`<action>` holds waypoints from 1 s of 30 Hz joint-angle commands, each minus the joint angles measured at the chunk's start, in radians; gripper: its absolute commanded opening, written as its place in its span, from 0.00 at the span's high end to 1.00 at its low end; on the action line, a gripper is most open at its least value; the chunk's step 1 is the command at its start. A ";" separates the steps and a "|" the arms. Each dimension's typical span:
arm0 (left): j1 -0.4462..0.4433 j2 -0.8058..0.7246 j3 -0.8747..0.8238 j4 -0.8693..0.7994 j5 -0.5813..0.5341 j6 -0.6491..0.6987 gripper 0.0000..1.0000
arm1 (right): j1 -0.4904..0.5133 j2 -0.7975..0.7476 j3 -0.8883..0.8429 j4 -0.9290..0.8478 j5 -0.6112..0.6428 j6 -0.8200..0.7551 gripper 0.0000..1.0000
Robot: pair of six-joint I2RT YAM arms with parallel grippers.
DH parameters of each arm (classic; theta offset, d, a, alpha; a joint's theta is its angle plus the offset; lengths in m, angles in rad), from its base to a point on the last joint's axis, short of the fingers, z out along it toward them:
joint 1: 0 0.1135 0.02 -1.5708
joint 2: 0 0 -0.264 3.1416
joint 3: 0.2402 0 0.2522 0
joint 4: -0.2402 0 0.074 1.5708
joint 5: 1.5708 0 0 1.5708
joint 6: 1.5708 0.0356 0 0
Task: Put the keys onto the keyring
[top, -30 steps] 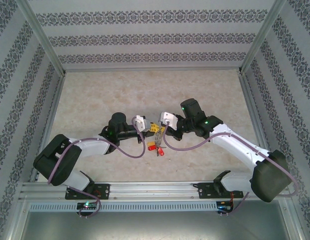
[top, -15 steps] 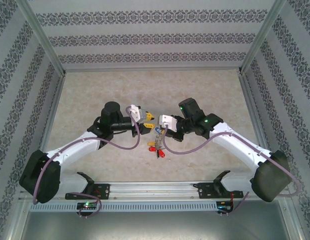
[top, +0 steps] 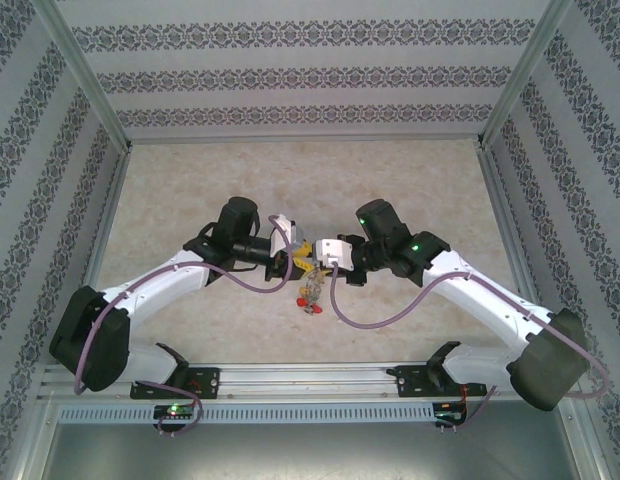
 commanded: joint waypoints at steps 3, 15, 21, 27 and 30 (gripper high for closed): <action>-0.016 0.014 0.032 -0.042 0.045 0.038 0.65 | 0.009 -0.011 0.007 0.014 0.001 -0.008 1.00; -0.036 0.056 0.067 -0.065 -0.014 0.044 0.76 | 0.007 -0.006 0.015 0.025 -0.011 0.006 1.00; -0.038 0.063 0.076 -0.080 -0.019 0.055 1.00 | 0.007 -0.002 0.014 0.038 -0.012 0.013 1.00; -0.038 0.040 0.023 0.020 -0.024 0.020 1.00 | -0.002 -0.023 -0.026 0.098 0.010 0.057 0.79; -0.034 0.028 -0.011 0.115 -0.018 -0.024 1.00 | -0.023 -0.059 -0.058 0.114 0.014 0.084 0.76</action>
